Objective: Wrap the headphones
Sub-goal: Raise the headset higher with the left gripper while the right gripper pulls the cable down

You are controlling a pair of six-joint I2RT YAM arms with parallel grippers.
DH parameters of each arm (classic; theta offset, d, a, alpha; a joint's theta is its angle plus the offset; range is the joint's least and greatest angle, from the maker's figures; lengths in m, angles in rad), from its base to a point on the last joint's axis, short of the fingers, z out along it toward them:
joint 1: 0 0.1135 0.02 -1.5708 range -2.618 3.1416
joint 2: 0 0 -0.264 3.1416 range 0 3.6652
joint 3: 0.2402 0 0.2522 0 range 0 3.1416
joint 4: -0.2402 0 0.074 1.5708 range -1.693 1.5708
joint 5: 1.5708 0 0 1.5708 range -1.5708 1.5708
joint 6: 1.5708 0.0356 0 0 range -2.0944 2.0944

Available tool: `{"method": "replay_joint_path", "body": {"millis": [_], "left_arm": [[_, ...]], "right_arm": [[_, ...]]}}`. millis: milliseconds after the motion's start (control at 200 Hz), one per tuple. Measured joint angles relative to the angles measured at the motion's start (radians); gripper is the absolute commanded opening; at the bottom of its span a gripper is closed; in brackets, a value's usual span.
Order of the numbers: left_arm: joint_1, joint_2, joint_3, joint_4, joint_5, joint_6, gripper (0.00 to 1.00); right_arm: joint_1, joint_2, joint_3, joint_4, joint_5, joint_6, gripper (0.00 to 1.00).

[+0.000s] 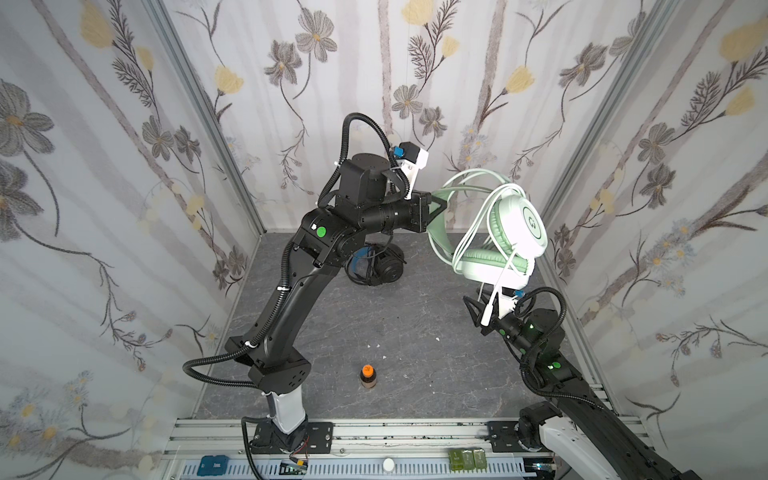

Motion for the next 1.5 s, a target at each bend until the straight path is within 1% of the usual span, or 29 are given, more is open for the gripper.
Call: {"method": "replay_joint_path", "body": {"millis": [185, 360, 460, 759, 984, 1149, 1314, 1374, 1504], "left_arm": [[0.006, -0.012, -0.003, 0.002, 0.001, -0.018, 0.0], [0.011, -0.027, -0.019, 0.037, 0.005, -0.034, 0.0], [0.014, -0.027, -0.026, 0.048, 0.008, -0.044, 0.0], [0.027, -0.035, -0.039, 0.079, 0.01, -0.074, 0.0], [0.04, -0.044, -0.05, 0.104, 0.017, -0.097, 0.0], [0.05, -0.066, -0.092, 0.119, 0.022, -0.112, 0.0], [0.061, -0.089, -0.14, 0.159, 0.022, -0.125, 0.0], [0.064, -0.092, -0.146, 0.17, 0.022, -0.134, 0.0], [0.07, -0.096, -0.151, 0.196, 0.021, -0.151, 0.0]], "right_arm": [[0.0, 0.009, -0.002, 0.007, 0.0, 0.004, 0.51], [0.001, 0.021, -0.002, 0.006, 0.003, 0.007, 0.49], [0.005, 0.03, -0.002, 0.005, 0.008, 0.007, 0.46], [0.013, 0.044, -0.002, -0.002, 0.036, 0.005, 0.31], [0.017, 0.062, 0.001, -0.009, 0.037, -0.002, 0.31], [0.02, 0.066, 0.005, -0.01, 0.037, -0.011, 0.18], [0.021, 0.069, 0.012, -0.014, 0.036, -0.022, 0.02], [0.021, 0.069, 0.014, -0.017, 0.036, -0.031, 0.0], [0.023, 0.07, 0.019, -0.017, 0.034, -0.042, 0.0]]}}
